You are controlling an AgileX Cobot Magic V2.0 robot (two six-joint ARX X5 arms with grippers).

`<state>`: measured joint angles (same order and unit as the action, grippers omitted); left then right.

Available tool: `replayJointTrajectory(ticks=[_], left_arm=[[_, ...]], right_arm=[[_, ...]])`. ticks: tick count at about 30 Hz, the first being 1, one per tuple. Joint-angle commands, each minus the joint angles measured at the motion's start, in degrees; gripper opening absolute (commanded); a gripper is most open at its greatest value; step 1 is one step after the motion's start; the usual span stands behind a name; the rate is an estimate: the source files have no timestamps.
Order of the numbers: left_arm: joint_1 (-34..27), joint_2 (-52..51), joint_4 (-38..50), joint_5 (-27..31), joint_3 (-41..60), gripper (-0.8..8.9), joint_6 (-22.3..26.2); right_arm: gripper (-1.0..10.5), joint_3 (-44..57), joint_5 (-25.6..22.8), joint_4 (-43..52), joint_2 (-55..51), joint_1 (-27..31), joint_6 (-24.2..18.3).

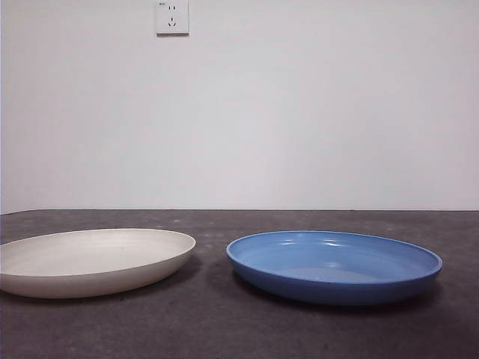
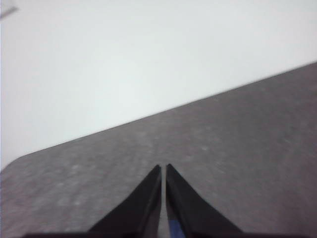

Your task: Pick up the white plate, put it on the blue plate, put it on desk

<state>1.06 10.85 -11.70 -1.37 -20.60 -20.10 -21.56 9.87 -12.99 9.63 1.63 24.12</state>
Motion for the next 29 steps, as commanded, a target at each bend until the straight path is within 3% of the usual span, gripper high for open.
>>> replayJointTrajectory(ticks=[1, 12, 22, 29], left_arm=[[0.7, 3.0, -0.3, 0.0, -4.1, 0.17, -0.1], [6.4, 15.0, -4.2, -7.3, -16.3, 0.17, -0.1], [8.1, 24.8, -9.0, -23.9, -24.9, 0.17, 0.6], [9.0, 31.8, -15.8, -35.7, -29.2, 0.17, 3.2]], right_arm=[[0.1, -3.6, 2.7, -0.5, 3.6, -0.1, 0.8], [0.1, -14.2, 11.1, -7.9, 15.9, -6.1, 0.5], [0.1, -19.8, 27.3, -15.6, 25.0, -9.4, -5.5], [0.1, -23.2, 29.6, -22.3, 28.5, -9.4, -10.1]])
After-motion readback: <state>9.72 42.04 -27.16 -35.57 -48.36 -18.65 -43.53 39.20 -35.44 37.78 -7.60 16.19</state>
